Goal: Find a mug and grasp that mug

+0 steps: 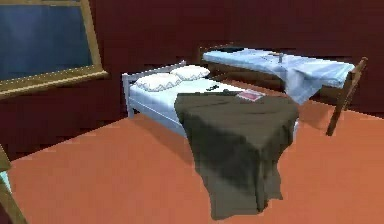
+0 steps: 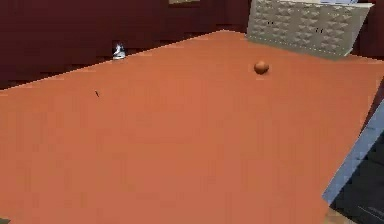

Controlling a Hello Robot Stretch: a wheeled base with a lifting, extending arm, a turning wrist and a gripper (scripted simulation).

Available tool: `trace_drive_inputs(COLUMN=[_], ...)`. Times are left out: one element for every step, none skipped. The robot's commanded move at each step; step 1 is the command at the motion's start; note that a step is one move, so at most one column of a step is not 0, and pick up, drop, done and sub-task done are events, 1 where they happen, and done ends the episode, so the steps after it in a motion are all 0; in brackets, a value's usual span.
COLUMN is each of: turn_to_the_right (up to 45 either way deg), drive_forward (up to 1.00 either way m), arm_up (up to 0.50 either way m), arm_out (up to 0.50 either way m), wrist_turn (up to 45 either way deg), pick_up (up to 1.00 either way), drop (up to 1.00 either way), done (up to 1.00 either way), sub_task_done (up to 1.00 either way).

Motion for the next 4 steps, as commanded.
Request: trace_drive_inputs(turn_to_the_right=[-3.0, 45.0, 45.0, 39.0], drive_forward=[0.0, 0.0, 0.0, 0.0], arm_up=[0.0, 0.0, 0.0, 0.0], arm_out=[0.0, 0.0, 0.0, 0.0], wrist_turn=[0.0, 0.0, 0.0, 0.0], pick_up=[0.0, 0.0, 0.0, 0.0], drop=[0.0, 0.0, 0.0, 0.0], done=[0.0, 0.0, 0.0, 0.0], sub_task_done=[0.0, 0.0, 0.0, 0.0])
